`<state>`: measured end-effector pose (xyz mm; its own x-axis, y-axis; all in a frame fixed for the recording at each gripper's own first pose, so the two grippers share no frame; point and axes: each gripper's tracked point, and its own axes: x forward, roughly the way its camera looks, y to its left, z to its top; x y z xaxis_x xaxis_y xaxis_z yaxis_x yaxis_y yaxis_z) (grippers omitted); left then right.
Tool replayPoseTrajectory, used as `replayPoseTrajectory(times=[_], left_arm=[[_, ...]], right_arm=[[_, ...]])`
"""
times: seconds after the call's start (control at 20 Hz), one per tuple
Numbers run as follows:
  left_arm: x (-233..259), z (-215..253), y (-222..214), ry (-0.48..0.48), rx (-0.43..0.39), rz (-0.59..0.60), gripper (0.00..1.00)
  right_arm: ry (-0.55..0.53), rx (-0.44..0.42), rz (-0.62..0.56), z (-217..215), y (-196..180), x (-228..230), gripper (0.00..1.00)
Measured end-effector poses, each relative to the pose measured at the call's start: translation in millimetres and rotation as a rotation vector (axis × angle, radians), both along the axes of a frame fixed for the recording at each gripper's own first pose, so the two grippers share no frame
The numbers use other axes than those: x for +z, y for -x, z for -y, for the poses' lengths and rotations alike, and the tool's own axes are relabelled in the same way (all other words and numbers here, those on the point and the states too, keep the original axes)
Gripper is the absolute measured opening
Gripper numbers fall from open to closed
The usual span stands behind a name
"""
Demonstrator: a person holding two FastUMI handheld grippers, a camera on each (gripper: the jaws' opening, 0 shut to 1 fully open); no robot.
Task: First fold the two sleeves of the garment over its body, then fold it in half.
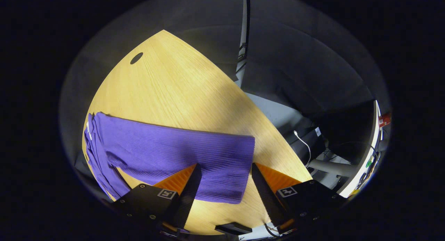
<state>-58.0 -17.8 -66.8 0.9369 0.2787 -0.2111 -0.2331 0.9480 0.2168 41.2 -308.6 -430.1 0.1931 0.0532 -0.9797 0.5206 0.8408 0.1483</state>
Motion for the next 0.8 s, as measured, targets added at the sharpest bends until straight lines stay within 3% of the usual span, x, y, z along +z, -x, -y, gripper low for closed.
replayPoseTrajectory(times=[0.05,0.1,0.15,0.2,0.3,0.4,0.45,0.55,0.8], left_arm=[[-0.4,-1.5,0.2,0.002,0.0,-0.002,0.94],[-3.6,-1.2,-0.2,0.006,-0.002,-0.009,0.94],[-6.7,-2.0,-0.4,0.007,-0.003,-0.015,0.94],[-7.2,-3.4,-0.8,0.004,-0.005,-0.019,0.94],[-4.0,-7.4,-3.6,-0.008,-0.015,-0.017,0.94],[-4.2,-12.4,-5.9,-0.007,-0.026,-0.017,0.94],[-4.1,-15.7,-8.0,-0.005,-0.029,-0.019,0.94],[-3.9,-24.3,-10.9,-0.005,-0.035,-0.018,0.94],[-2.4,-47.7,-19.9,0.031,-0.057,-0.006,0.94]], right_arm=[[0.014,0.011,-0.014,1.0,3.8,-1.7,0.86],[0.043,0.029,-0.031,3.1,5.7,-2.4,0.93],[0.053,0.043,-0.032,0.7,5.6,-2.2,0.73],[0.058,0.052,-0.024,-2.5,3.0,-2.1,0.59],[0.061,0.045,-0.004,-7.6,-3.2,-0.2,0.5],[0.004,-0.025,0.008,-18.3,-7.0,0.6,0.16],[-0.05,-0.072,0.007,-28.7,-7.0,4.0,0.09],[-0.107,-0.103,0.039,-38.6,-9.0,16.0,0.06],[-0.084,-0.014,0.145,-68.0,-24.1,72.5,0.06]])
